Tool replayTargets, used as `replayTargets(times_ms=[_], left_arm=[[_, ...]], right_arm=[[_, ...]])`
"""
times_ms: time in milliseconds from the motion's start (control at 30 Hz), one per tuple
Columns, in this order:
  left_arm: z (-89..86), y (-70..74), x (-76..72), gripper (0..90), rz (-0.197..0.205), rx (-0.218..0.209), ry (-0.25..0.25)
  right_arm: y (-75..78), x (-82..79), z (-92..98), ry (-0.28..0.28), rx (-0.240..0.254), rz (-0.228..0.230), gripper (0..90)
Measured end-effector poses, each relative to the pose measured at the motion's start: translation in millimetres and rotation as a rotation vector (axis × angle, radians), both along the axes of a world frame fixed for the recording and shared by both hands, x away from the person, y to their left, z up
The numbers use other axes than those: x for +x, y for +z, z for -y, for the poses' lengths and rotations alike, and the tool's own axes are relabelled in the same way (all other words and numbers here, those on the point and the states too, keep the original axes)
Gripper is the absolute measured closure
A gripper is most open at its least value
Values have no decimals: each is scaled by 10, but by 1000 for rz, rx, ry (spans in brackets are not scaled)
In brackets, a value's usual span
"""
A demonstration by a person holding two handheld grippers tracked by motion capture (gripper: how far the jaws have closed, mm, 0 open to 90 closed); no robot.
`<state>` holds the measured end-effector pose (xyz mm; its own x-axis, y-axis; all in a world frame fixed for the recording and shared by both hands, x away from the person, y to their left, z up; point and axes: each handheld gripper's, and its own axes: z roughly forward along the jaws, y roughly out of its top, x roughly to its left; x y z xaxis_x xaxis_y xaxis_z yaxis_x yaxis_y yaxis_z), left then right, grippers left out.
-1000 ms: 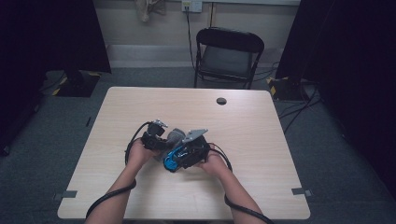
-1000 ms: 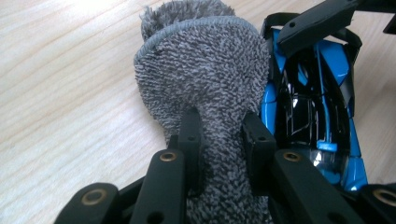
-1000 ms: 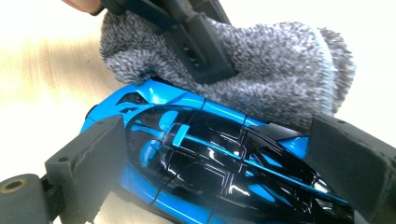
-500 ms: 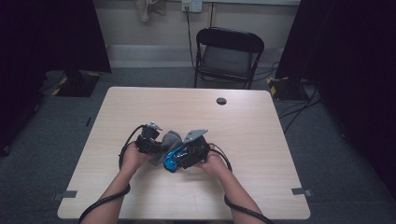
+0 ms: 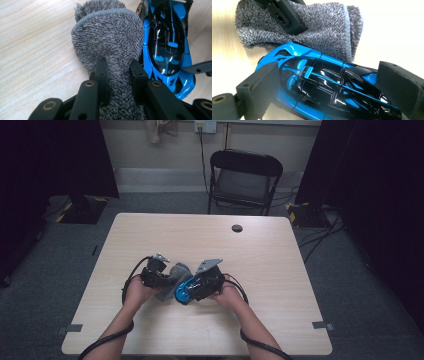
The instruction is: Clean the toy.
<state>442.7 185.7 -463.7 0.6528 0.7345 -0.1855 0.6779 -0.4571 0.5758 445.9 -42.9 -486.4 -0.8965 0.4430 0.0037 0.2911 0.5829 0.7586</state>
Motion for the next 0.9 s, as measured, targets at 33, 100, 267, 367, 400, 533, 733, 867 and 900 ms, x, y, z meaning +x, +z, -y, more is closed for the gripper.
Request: replayTargets(times_ms=[33,100,267,367,400,533,733,867,900], left_arm=[[-7,4,-10,728,0,2,1],[-16,8,-32,728,3,2,-2],[-71,31,-69,728,-5,14,-6],[-118,59,-68,728,0,28,2],[-126,67,-65,727,5,22,7],[-150,152,21,727,29,16,22],[6,251,221,724,64,9,21],[154,278,366,722,76,-19,38],[191,278,395,722,72,-21,39]], right_arm=[[0,-1,-1,0,0,0,52],[0,-1,-1,-1,0,1,52],[-1,0,0,-1,1,0,52],[-1,-1,0,-2,1,0,52],[-1,-1,-1,-2,1,0,51],[-3,-3,1,-3,3,1,52],[-4,-1,4,-3,5,0,52],[1,4,1,0,-1,-2,52],[2,4,0,0,-2,-2,52]])
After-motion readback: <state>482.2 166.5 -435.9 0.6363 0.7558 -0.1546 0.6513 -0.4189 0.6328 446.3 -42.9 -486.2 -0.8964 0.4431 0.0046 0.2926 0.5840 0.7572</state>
